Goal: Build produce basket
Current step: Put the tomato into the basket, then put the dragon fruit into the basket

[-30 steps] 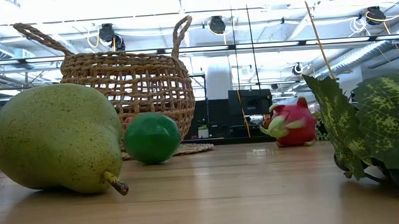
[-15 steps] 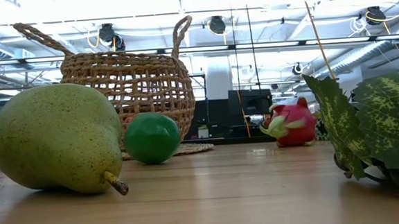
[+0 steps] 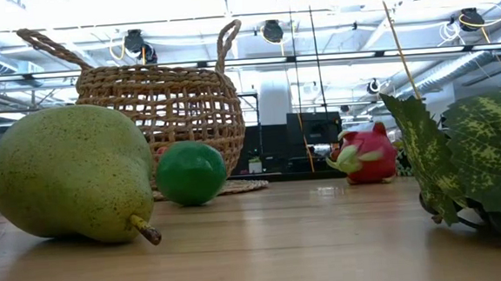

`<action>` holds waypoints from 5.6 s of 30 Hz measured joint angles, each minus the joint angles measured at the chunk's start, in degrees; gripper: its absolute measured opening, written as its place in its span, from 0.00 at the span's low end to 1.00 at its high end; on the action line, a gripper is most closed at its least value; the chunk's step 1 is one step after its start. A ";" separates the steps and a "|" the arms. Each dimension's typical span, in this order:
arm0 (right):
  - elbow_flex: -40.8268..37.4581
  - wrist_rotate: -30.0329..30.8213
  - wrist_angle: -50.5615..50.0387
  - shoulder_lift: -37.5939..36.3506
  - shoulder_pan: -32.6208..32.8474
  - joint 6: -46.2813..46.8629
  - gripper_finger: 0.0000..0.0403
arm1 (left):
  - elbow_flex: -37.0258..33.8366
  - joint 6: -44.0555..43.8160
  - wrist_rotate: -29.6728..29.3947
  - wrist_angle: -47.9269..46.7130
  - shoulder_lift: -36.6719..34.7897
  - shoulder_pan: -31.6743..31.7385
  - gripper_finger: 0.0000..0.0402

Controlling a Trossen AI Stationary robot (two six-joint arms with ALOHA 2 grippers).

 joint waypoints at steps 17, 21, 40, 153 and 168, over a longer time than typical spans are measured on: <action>0.00 -0.02 0.01 0.00 0.00 31.65 0.80 | -0.01 0.00 0.00 0.00 -0.01 0.00 0.06; 0.00 -0.02 0.00 0.00 0.00 40.30 0.80 | 0.00 -0.20 0.02 -0.01 -0.01 0.00 0.06; 0.00 -0.02 0.02 0.00 0.00 57.01 0.80 | -0.01 -1.08 -1.33 -0.64 -0.02 -0.04 0.06; 73.77 15.59 -67.06 42.93 -23.70 22.39 0.95 | -0.88 -20.92 -21.09 -27.54 -23.31 -11.71 0.06; 73.70 18.09 -64.18 37.93 -13.90 22.06 0.98 | -0.89 -21.24 -20.21 -27.69 -22.91 -11.76 0.06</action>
